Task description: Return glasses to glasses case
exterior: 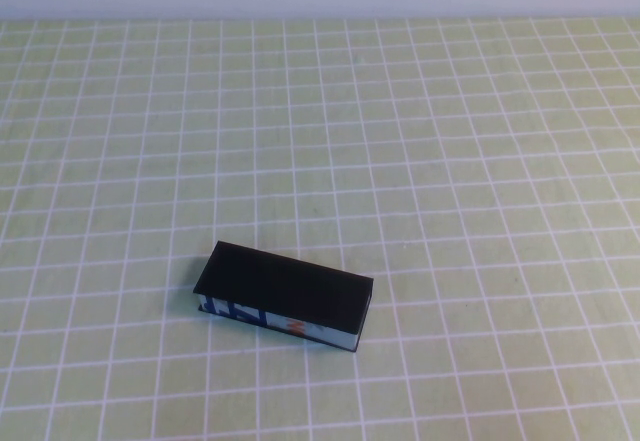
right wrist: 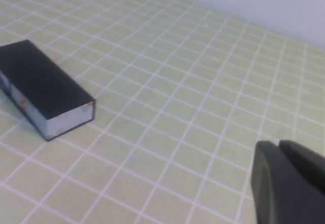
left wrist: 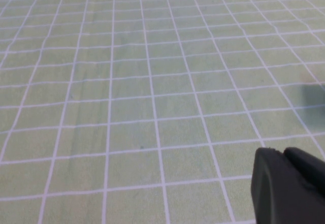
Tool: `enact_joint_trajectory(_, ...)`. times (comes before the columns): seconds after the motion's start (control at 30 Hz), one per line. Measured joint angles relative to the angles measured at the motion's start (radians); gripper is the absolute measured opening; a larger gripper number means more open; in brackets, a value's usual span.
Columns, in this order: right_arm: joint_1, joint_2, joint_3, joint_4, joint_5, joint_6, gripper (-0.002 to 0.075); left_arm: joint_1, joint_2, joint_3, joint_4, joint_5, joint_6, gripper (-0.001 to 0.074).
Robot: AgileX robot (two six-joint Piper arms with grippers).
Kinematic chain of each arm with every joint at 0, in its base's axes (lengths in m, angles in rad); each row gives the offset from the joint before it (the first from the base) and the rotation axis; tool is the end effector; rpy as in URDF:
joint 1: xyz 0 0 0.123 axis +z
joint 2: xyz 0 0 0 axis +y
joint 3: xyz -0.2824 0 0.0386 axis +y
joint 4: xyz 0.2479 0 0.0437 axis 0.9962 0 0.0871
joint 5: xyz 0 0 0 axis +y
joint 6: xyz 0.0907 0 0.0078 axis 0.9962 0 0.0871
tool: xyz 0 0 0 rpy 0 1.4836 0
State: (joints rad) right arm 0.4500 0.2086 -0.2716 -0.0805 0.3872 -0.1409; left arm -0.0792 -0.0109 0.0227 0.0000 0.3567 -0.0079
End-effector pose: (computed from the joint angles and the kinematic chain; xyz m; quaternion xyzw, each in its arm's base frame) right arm 0.0596 0.0257 0.2571 -0.2476 0.7453 0.0606 0.6161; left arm 0.0528 -0.0042 0.1739 0.0285 0.7987 -0.0262 0.6004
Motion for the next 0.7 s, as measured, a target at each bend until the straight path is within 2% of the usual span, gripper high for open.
enact_joint_trajectory(0.37,-0.239,-0.214,0.017,0.012,-0.016,0.000,-0.0018,0.000,0.000,0.000,0.000,0.000,0.000,-0.0003)
enact_joint_trajectory(0.7,-0.320,-0.222,0.271,0.054,-0.250,0.000,-0.0018,0.000,-0.002,0.000,0.000,0.000,0.000,-0.0003)
